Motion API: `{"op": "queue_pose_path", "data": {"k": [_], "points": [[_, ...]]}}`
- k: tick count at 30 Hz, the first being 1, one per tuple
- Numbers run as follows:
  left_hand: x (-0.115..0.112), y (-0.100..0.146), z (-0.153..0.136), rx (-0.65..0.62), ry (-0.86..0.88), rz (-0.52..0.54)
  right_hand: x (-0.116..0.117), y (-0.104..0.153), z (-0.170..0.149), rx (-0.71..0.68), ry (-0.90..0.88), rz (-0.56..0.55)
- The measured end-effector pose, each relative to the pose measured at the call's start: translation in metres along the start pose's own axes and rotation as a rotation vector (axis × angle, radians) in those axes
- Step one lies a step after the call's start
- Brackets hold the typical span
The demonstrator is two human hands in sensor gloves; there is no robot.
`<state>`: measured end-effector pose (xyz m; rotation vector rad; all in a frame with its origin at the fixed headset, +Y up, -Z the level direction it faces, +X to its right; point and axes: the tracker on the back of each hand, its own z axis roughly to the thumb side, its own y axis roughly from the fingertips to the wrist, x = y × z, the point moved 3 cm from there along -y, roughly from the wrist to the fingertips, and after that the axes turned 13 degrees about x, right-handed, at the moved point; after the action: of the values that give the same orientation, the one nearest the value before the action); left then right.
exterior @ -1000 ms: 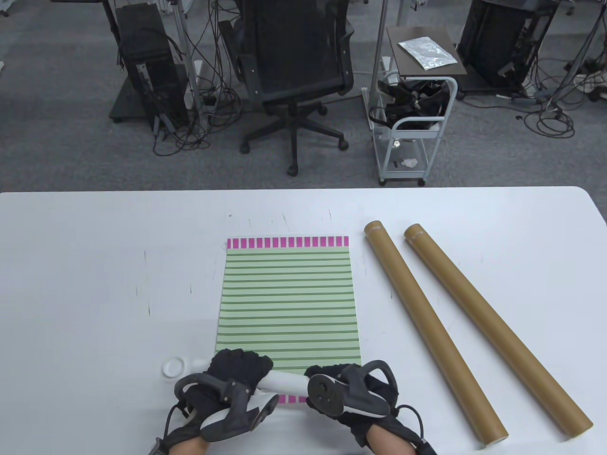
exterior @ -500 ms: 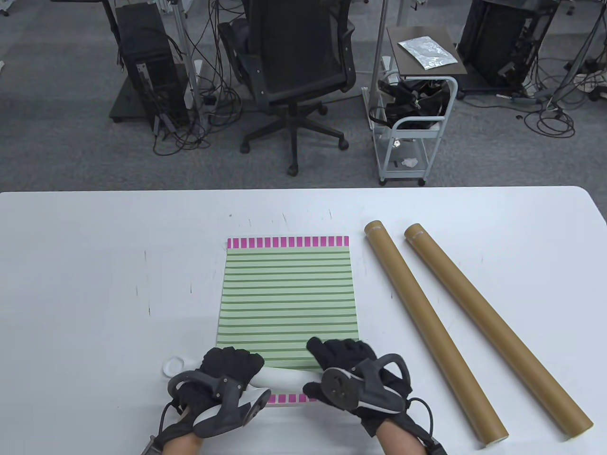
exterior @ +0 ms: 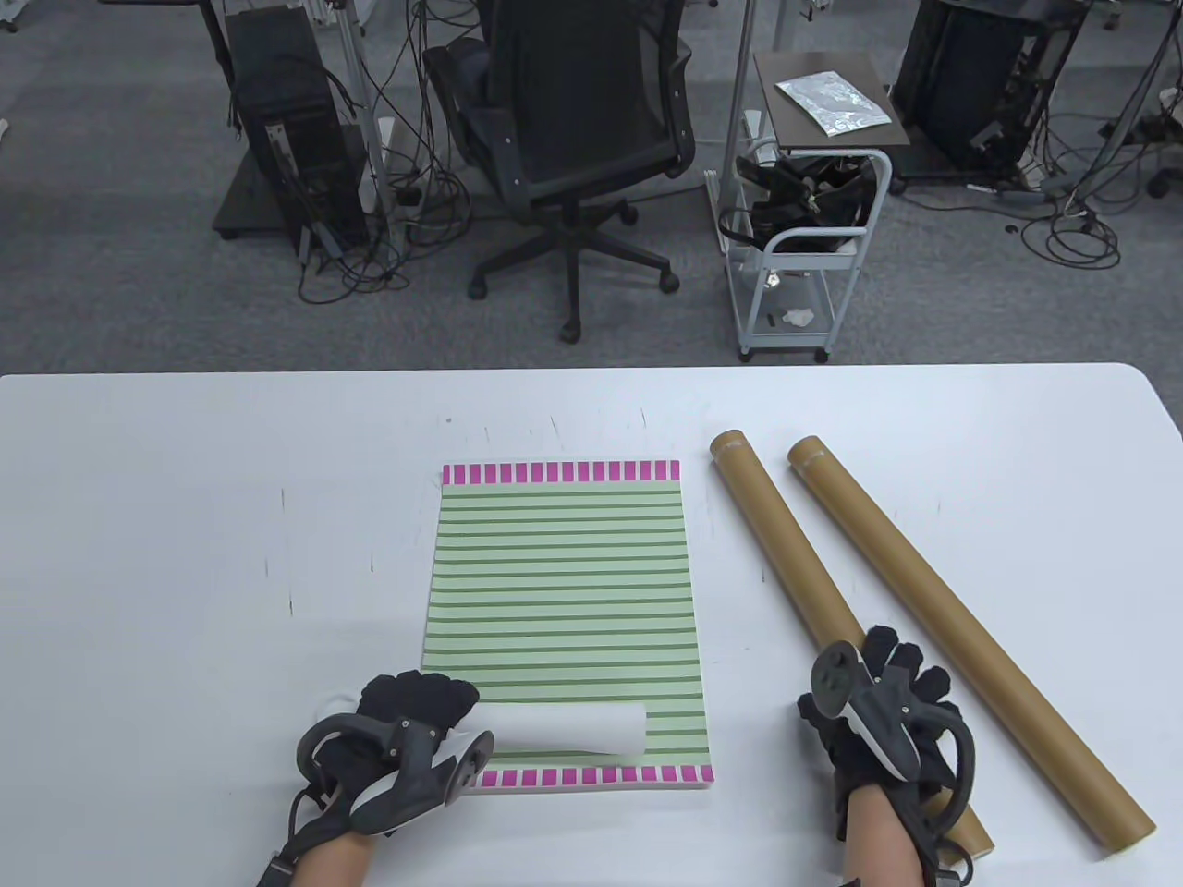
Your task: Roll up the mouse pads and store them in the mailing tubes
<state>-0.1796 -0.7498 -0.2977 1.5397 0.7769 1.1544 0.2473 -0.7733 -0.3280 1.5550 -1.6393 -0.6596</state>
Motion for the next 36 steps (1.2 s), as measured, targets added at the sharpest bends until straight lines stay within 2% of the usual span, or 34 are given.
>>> {"op": "queue_pose_path", "data": {"k": [2,8,11,12,13,17,21,23,24,26,29,32,33,36], "points": [[-0.001,-0.001,-0.002,0.007,0.000,-0.003,-0.001,-0.001,-0.002,0.023,0.001,-0.025],[-0.003,-0.002,-0.005,0.024,-0.002,-0.018,0.000,-0.002,-0.006,0.073,0.009,0.005],[-0.003,-0.002,-0.007,0.030,0.009,-0.022,-0.001,-0.003,-0.007,0.185,0.021,0.028],[-0.002,-0.002,-0.008,0.032,0.012,-0.021,-0.001,-0.002,-0.005,0.170,0.009,0.082],[-0.001,-0.002,-0.009,0.033,0.011,-0.014,-0.002,-0.002,-0.004,0.174,0.015,0.086],[0.005,-0.002,-0.012,0.042,0.018,0.009,-0.009,0.002,-0.004,0.158,0.009,0.037],[0.011,-0.001,-0.017,0.055,0.020,0.037,-0.031,0.015,-0.002,0.110,-0.115,-0.075],[0.015,-0.003,-0.022,0.074,0.027,0.048,-0.052,0.030,0.005,-0.016,-0.193,-0.182],[0.015,-0.003,-0.024,0.086,0.035,0.046,-0.060,0.037,0.007,-0.063,-0.203,-0.257],[0.014,-0.005,-0.031,0.116,0.059,0.032,-0.081,0.059,0.011,-0.158,-0.249,-0.534],[0.015,-0.007,-0.042,0.165,0.061,0.033,-0.109,0.087,0.015,-0.241,-0.286,-0.647],[0.013,-0.012,-0.062,0.296,0.104,0.011,-0.124,0.107,0.014,-0.290,-0.253,-0.755],[0.010,-0.013,-0.074,0.394,0.144,-0.019,-0.128,0.113,0.013,-0.304,-0.230,-0.797],[-0.003,-0.012,-0.103,0.566,0.280,-0.092,-0.132,0.120,0.012,-0.315,-0.197,-0.832]]}}
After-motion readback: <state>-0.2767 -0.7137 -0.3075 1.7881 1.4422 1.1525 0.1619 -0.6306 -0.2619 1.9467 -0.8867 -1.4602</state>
